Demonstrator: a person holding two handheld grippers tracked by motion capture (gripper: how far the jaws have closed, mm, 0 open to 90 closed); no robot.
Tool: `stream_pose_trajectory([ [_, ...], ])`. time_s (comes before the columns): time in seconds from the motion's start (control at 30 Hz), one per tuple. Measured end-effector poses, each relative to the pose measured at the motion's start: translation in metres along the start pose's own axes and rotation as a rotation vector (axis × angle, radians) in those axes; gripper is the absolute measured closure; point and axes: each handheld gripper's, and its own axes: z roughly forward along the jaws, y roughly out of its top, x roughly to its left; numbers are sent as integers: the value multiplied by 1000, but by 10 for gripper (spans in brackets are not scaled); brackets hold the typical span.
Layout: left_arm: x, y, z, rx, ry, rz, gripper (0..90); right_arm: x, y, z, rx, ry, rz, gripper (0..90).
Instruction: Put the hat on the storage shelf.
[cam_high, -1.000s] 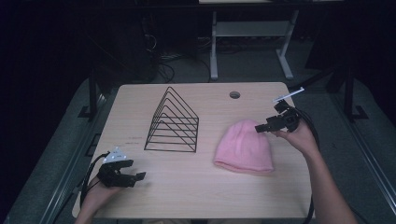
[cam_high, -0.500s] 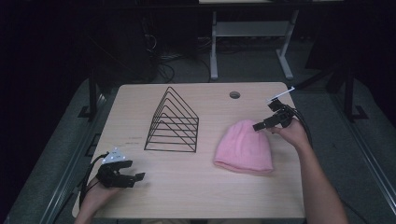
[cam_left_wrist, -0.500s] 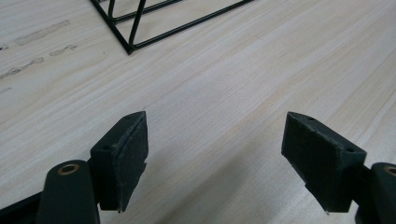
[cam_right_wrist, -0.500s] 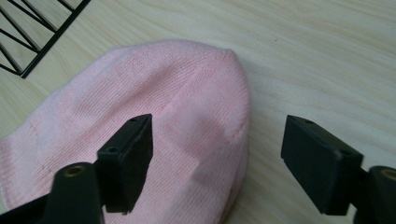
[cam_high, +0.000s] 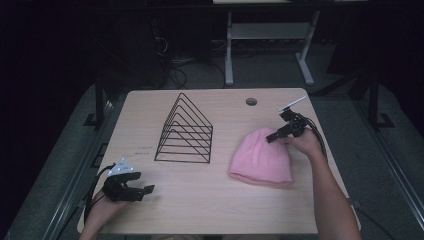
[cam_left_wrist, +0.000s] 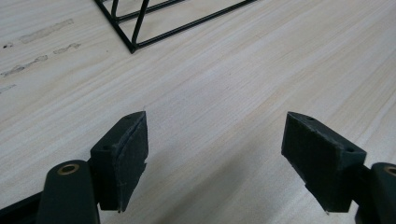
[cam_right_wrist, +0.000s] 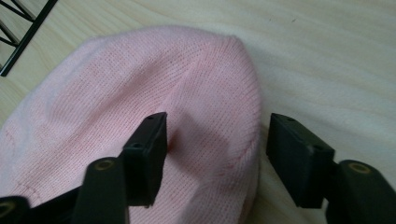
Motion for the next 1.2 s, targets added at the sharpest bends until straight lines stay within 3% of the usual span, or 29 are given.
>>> stream_pose_trajectory([
  [0.33, 1, 0, 2, 5, -5, -1, 230, -2, -4, 6, 11, 30, 2, 536],
  [0.57, 1, 0, 2, 5, -6, -2, 230, -4, -7, 7, -3, 57, 27, 598],
  [0.73, 1, 0, 3, 5, -7, -4, 230, -7, -11, 8, -31, 83, 63, 697],
  [0.93, 0, 1, 4, 7, -13, -1, 230, -9, -16, 6, -74, 107, 84, 744],
  [1.2, 0, 2, 4, 7, -15, 4, 231, -1, -18, -5, -110, 105, 64, 757],
])
